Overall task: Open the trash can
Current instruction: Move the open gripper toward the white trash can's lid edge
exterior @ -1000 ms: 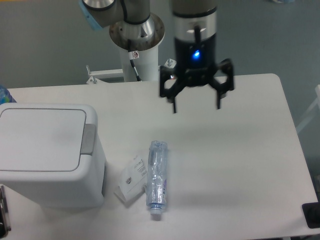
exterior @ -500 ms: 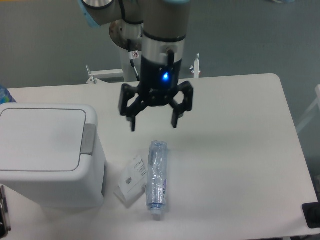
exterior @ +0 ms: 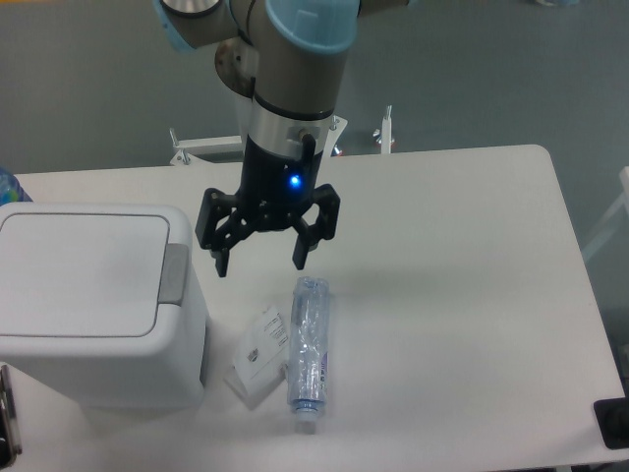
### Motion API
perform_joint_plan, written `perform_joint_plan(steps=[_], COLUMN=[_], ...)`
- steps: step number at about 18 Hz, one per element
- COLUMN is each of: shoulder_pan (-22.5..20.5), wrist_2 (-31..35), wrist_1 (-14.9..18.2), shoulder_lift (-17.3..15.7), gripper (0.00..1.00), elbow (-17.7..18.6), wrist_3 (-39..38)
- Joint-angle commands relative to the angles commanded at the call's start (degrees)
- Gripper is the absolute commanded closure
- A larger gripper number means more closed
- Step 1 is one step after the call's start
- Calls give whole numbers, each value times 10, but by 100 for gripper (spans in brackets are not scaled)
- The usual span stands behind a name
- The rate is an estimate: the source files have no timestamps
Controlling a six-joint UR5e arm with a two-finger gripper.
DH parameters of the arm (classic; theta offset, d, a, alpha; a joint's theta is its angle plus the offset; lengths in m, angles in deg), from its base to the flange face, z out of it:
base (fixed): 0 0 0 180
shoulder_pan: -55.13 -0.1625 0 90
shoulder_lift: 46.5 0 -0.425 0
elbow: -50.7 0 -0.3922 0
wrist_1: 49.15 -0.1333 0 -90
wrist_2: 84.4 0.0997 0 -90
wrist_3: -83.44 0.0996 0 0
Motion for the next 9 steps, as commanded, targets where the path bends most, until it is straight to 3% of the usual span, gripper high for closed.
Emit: perform_joint_plan(steps=[6, 9], shoulder_pan=[18, 28], wrist_2=[1, 2], wrist_1=[-2, -19], shoulder_lift=[5, 11], gripper=[0, 0], elbow=[0, 0], wrist_3=[0, -1])
